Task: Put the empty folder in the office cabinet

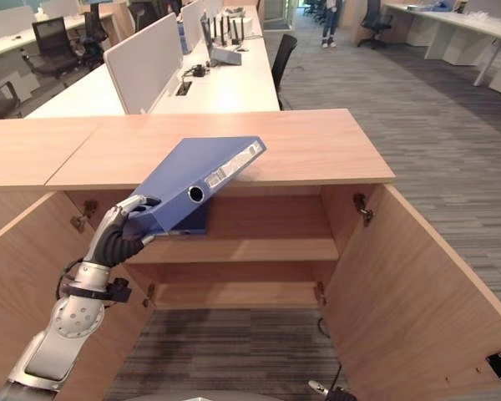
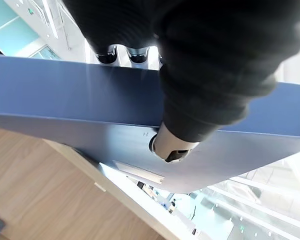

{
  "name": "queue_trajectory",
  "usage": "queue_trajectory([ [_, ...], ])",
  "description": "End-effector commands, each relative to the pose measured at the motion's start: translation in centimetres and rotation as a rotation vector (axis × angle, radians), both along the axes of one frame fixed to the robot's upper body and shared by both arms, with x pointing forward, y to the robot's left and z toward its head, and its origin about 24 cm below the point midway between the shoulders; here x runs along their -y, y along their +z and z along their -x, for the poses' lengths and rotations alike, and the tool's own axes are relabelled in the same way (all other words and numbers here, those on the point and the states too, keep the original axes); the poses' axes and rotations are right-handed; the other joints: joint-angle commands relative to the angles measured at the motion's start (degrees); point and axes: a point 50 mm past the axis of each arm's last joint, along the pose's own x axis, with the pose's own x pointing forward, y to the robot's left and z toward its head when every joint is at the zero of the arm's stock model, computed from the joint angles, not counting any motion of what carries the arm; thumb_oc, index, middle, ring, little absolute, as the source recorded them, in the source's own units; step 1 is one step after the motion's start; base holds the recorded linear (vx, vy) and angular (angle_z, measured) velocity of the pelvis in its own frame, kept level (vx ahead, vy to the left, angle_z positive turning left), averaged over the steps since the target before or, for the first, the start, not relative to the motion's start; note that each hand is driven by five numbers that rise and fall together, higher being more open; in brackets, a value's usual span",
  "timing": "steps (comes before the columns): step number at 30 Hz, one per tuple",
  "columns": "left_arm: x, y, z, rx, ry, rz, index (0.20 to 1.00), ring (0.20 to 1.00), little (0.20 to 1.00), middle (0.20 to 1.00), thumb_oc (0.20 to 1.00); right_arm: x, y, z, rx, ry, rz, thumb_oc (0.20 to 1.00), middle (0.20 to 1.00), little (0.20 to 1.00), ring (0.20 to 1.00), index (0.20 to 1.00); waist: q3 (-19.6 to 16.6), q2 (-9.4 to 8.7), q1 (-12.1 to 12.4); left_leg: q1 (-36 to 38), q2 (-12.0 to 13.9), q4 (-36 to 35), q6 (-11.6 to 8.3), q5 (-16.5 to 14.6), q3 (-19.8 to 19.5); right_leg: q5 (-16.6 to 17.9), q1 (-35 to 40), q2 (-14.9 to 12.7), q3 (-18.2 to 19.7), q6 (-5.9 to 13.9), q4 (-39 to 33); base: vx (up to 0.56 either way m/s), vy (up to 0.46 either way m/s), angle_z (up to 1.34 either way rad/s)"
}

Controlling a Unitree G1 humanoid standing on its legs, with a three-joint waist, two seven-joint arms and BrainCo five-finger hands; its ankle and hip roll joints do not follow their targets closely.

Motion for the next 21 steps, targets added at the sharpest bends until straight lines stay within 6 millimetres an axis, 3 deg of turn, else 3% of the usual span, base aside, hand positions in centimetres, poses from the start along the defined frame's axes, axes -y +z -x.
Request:
queue_trajectory([
  [1,0.2,-1.9,1.4,-0.210,-0.117,0.251,0.200,0.200,0.200,0.200,0.200,-1.6,0.3,-3.5,0.099,0.043,-0.044,1.000,1.000,1.000,1.000,1.000,1.64,-3.37,-0.50,1.13,-1.84,0.70,0.90,-5.40,-1.16,1.05,0.54,-2.89,-1.11,4.79,0.36,-0.01,-0.020,0.05],
  [7,3.3,0.2,1.9,-0.345,-0.491,0.761,0.200,0.200,0.200,0.200,0.200,-2.2,0.3,-3.9,0.109,0.104,-0.072,1.000,1.000,1.000,1.000,1.000,1.91,-2.71,-0.95,0.92,-2.01,0.70,1.02,-5.10,-1.78,1.25,0.57,-2.97,-1.48,4.88,0.36,-0.01,-0.003,0.11],
  [8,4.5,0.6,2.3,-0.435,-0.642,0.889,0.200,0.200,0.200,0.200,0.200,-2.9,0.1,-3.6,0.088,0.143,-0.095,1.000,1.000,1.000,1.000,1.000,1.64,-2.34,-1.19,1.21,-2.01,0.70,1.06,-5.22,-1.67,1.22,0.69,-2.98,-1.40,4.95,0.36,0.00,0.000,0.00],
  [14,6.1,0.5,2.0,-0.516,-0.731,1.005,0.200,0.200,0.200,0.200,0.200,-3.7,-0.1,-3.3,0.062,0.174,-0.117,1.000,1.000,1.000,1.000,1.000,1.46,-2.25,-1.35,1.60,-1.92,0.70,1.02,-5.37,-1.43,1.08,0.97,-2.91,-1.15,4.91,0.36,0.00,0.002,-0.01],
  [21,5.6,-1.2,2.1,-0.575,-0.636,1.006,0.200,0.200,0.200,0.200,0.200,-3.4,-0.2,-2.8,0.053,0.172,-0.106,1.000,1.000,1.000,1.000,1.000,1.47,-2.31,-1.23,1.90,-1.94,0.70,1.00,-5.45,-1.49,0.82,1.20,-2.66,-0.93,4.87,0.36,0.00,0.000,0.00],
])
